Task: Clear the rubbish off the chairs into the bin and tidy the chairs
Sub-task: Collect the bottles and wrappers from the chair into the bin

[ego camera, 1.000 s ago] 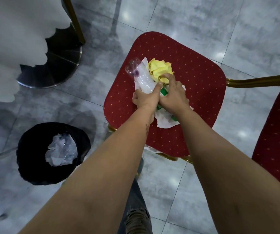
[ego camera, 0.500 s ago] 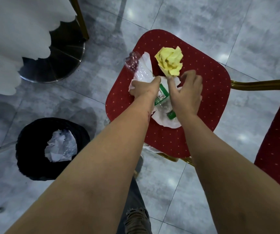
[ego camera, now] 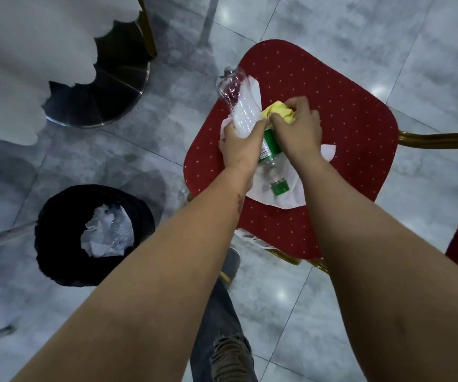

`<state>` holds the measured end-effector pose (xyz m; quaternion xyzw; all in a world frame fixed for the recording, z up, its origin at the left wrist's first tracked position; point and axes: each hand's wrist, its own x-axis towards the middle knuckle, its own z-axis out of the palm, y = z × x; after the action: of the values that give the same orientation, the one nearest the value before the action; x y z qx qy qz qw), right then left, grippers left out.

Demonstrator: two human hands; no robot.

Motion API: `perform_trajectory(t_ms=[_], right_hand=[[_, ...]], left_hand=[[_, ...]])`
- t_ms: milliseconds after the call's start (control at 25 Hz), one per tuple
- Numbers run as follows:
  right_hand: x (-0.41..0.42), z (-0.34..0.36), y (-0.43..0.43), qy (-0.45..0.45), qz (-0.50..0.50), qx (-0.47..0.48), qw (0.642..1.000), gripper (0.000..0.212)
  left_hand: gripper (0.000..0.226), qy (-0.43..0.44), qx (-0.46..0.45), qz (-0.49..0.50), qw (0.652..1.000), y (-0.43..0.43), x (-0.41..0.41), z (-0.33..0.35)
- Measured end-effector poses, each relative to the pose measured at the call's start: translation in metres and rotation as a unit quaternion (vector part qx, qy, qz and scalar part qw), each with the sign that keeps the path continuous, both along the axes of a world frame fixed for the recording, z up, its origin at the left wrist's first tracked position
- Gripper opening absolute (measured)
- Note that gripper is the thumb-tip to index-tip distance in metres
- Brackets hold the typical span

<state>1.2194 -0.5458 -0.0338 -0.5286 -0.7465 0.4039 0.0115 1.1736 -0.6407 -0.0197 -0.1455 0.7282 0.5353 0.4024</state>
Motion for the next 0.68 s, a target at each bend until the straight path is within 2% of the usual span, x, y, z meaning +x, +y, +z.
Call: perform_trajectory(t_ms=[160,320,480,560,680], right_hand=[[0.007,0.009,-0.035,0.044,-0.037,-0.036,0.998,0.039],[-0.005,0.019,-0.096,0.071,-0.06,-0.058,0.994,0.036],[-0.028,0.026,-0.18,0.076,-0.04,-0.063,0.994,0.033],[-0.037,0.021,-0.229,0.069,-0.03,-0.083,0.994,0.034],[-0.05,0.009,-0.314,0.053,-0.025,-0.151,0.987,0.035]], left_hand=[[0.063,-0.05,0.08,0.002,0.996,-0.036,-0.008,0.007],[0.059,-0.074,0.033,0.004,0.997,-0.09,-0.025,0.018],[0.097,-0.112,0.017,0.022,0.993,-0.176,-0.046,0.014],[0.106,-0.122,0.012,0.039,0.992,-0.226,-0.052,-0.007],[0.118,-0.124,-0.048,0.051,0.99,-0.313,-0.069,-0.041]])
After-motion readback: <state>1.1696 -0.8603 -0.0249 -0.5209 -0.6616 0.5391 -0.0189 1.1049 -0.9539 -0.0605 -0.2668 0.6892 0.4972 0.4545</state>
